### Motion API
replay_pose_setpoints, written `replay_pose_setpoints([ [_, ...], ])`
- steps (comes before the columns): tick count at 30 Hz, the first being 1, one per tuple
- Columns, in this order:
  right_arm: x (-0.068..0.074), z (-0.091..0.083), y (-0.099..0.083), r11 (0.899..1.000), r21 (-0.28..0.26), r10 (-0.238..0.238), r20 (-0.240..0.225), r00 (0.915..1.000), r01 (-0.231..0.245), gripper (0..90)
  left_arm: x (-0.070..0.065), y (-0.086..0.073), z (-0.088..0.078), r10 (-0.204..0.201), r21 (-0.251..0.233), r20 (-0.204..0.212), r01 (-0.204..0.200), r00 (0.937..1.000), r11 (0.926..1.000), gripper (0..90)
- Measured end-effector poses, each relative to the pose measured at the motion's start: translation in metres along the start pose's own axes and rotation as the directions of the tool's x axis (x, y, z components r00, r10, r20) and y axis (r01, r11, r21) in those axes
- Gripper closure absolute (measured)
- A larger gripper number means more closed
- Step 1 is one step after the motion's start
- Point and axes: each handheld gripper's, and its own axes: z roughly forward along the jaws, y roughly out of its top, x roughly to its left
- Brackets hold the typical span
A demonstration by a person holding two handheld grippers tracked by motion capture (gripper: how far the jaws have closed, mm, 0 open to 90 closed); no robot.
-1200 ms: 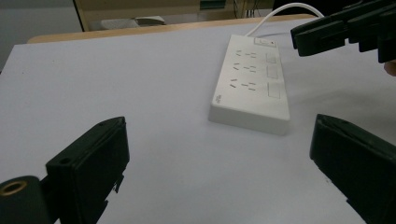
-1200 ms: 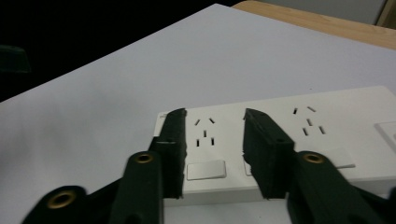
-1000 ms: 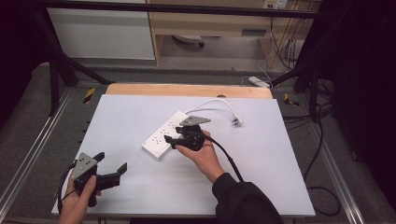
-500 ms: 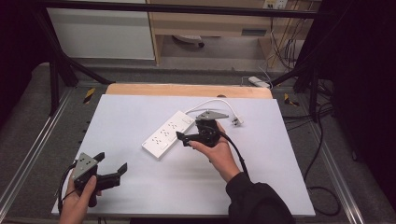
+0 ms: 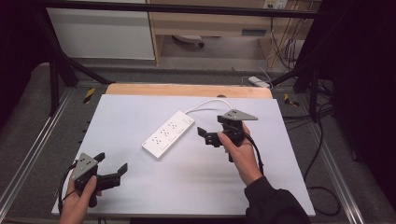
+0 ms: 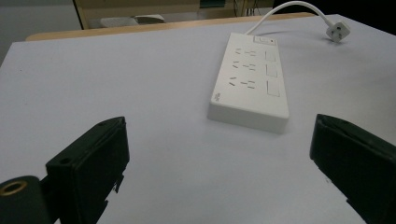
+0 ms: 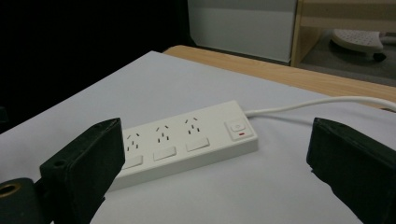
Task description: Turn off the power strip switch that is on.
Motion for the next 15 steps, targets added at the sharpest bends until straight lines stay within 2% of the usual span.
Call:
replay_pose_setpoints([
  [8, -0.022, -0.045, -0.014, 0.997, -0.073, -0.006, 0.056, 0.9984, 0.01, 5.8, -0.001, 0.0, 0.0, -0.002, 0.0, -0.002, 0.002, 1.0, 1.0, 4.5],
  [15, -0.038, -0.081, -0.036, 0.99, -0.132, -0.02, 0.131, 0.9911, 0.038, 5.3, -0.002, -0.001, 0.0, -0.003, 0.0, -0.004, 0.003, 1.0, 1.0, 4.5],
])
